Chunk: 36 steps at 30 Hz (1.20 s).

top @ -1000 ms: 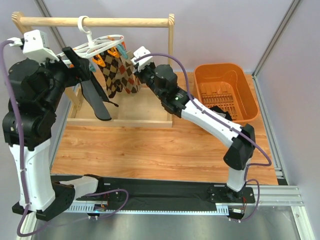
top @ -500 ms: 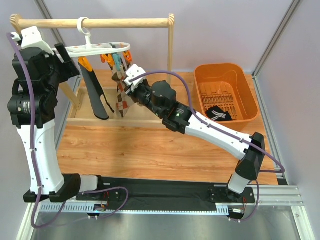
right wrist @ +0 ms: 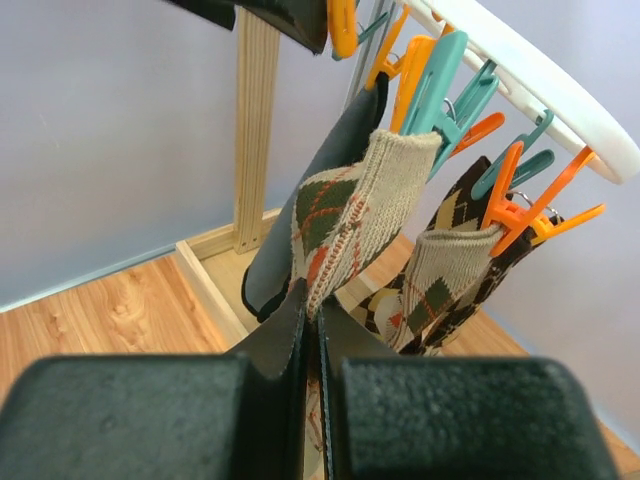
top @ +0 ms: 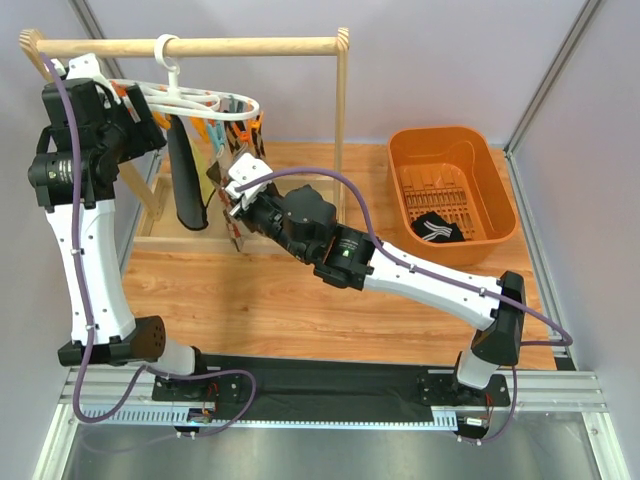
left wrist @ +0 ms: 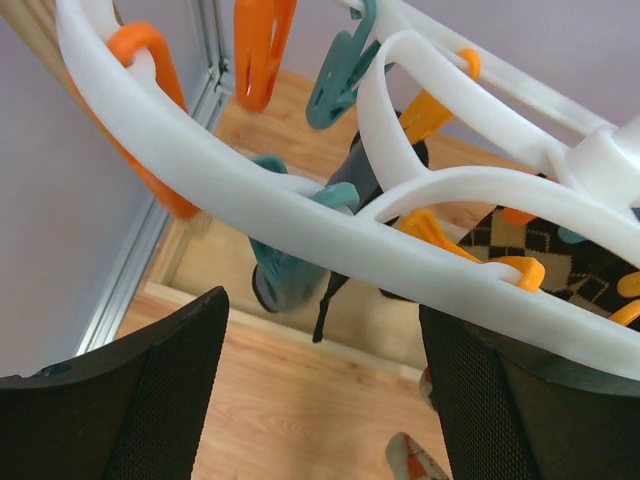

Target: Remove the socks clipped to the hanger

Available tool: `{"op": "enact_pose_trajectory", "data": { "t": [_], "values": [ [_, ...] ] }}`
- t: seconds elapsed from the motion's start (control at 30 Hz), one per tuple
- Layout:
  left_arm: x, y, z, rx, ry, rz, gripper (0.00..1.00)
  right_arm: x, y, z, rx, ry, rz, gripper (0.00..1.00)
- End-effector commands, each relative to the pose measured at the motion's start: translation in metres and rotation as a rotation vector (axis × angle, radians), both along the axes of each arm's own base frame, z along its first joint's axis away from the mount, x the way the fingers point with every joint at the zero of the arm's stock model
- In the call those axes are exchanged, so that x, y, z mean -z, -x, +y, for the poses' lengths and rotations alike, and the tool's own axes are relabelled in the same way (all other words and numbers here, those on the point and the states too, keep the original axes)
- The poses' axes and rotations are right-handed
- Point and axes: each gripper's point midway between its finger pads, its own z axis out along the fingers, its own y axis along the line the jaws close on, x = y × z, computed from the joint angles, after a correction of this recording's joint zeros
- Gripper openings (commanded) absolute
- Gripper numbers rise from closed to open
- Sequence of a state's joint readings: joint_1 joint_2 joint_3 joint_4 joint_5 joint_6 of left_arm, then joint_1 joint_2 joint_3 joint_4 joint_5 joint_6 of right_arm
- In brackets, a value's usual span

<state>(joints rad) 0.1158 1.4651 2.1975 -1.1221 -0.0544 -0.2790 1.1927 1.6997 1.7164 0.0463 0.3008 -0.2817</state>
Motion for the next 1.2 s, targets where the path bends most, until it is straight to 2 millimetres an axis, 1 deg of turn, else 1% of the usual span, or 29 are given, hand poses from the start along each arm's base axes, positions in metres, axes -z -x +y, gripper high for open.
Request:
{"op": "enact_pose_trajectory", "data": {
  "t": [0.0,0.03,0.07,0.1,0.13,0.17,0.2,0.23,0.27,0.3,0.33,0.37,0.4,0.43,0.47,0.5,0.53,0.57,0.6,0.63,0.67,0.7,0.73,0.77,0.83,0.87,0.93,1.07,1.17],
  "values": [
    [-0.011,0.025,-0.006,0.02,0.016,-0.021,0.85,-0.025,0.007,-0.002,0.024,-0.073,0.021,0.0],
    [0.003,0.028,-0.008,0.029,0.025,0.01,0.86,-0.025,0.006,-0.003,0.029,-0.072,0.031,0.0],
    [-0.001,0.031,-0.01,0.033,0.023,-0.02,0.89,-0.025,0.005,-0.003,0.039,-0.08,0.048,0.0],
    [-0.007,0.046,-0.016,0.054,0.03,-0.05,0.91,-0.036,0.005,0.0,0.04,-0.109,0.047,0.0],
    [0.002,0.05,-0.02,0.067,0.048,-0.032,0.92,-0.027,0.003,-0.001,0.052,-0.074,0.072,0.0],
    [0.001,0.062,-0.023,0.076,0.055,-0.038,0.93,-0.028,0.002,0.0,0.06,-0.085,0.095,0.0],
    [0.004,0.066,-0.027,0.089,0.064,-0.031,0.94,-0.033,0.001,0.002,0.063,-0.097,0.102,0.0],
    [0.016,0.068,-0.033,0.118,0.086,-0.004,0.94,-0.03,0.002,0.003,0.057,-0.092,0.116,0.0],
    [0.013,0.078,-0.038,0.127,0.102,-0.025,0.94,-0.031,0.004,0.005,0.04,-0.098,0.122,0.0],
    [0.017,0.08,-0.041,0.136,0.116,-0.026,0.94,-0.031,0.006,0.008,0.026,-0.11,0.136,0.0],
    [0.034,0.08,-0.049,0.17,0.151,0.007,0.94,-0.031,0.007,0.009,0.022,-0.117,0.144,0.0],
    [0.026,0.09,-0.054,0.187,0.161,-0.049,0.95,-0.03,0.007,0.01,0.019,-0.121,0.154,0.0],
    [0.029,0.093,-0.057,0.199,0.174,-0.055,0.95,-0.031,0.008,0.01,0.017,-0.136,0.17,0.0],
    [0.047,0.093,-0.062,0.216,0.196,-0.025,0.95,-0.031,0.008,0.009,0.018,-0.141,0.175,0.0],
    [0.043,0.099,-0.065,0.231,0.193,-0.065,0.96,-0.032,0.008,0.008,0.023,-0.144,0.179,0.0],
    [0.046,0.099,-0.068,0.245,0.199,-0.073,0.97,-0.033,0.008,0.008,0.026,-0.152,0.182,0.0],
    [0.064,0.097,-0.078,0.303,0.231,-0.043,0.98,-0.034,0.008,0.008,0.026,-0.155,0.189,0.0],
    [0.062,0.096,-0.084,0.342,0.237,-0.079,0.98,-0.037,0.008,0.008,0.03,-0.164,0.189,0.0],
    [0.066,0.095,-0.092,0.383,0.261,-0.079,0.98,-0.037,0.007,0.007,0.033,-0.162,0.191,0.0],
    [0.08,0.097,-0.107,0.469,0.311,-0.049,0.98,-0.037,0.006,0.007,0.036,-0.161,0.196,0.0],
    [0.072,0.098,-0.114,0.517,0.314,-0.102,0.98,-0.041,0.006,0.007,0.037,-0.17,0.198,0.0],
    [0.073,0.1,-0.121,0.554,0.338,-0.119,0.98,-0.043,0.007,0.006,0.035,-0.174,0.2,0.0],
    [0.078,0.099,-0.13,0.613,0.354,-0.146,1.0,-0.043,0.007,0.006,0.036,-0.177,0.208,0.0],
    [0.073,0.106,-0.134,0.647,0.347,-0.187,1.0,-0.046,0.007,0.005,0.036,-0.184,0.21,0.0],
    [0.078,0.107,-0.142,0.699,0.369,-0.208,1.0,-0.047,0.008,0.005,0.036,-0.187,0.215,0.0],
    [0.077,0.111,-0.145,0.72,0.373,-0.221,1.0,-0.047,0.007,0.005,0.037,-0.186,0.215,0.0],
    [0.082,0.112,-0.15,0.752,0.396,-0.219,1.0,-0.049,0.009,0.007,0.031,-0.206,0.24,0.0],
    [0.079,0.116,-0.153,0.784,0.396,-0.246,1.0,-0.048,0.009,0.01,0.024,-0.216,0.252,0.0],
    [0.079,0.119,-0.153,0.775,0.387,-0.25,1.0,-0.046,0.006,0.012,0.038,-0.221,0.263,0.0]
  ]
}}
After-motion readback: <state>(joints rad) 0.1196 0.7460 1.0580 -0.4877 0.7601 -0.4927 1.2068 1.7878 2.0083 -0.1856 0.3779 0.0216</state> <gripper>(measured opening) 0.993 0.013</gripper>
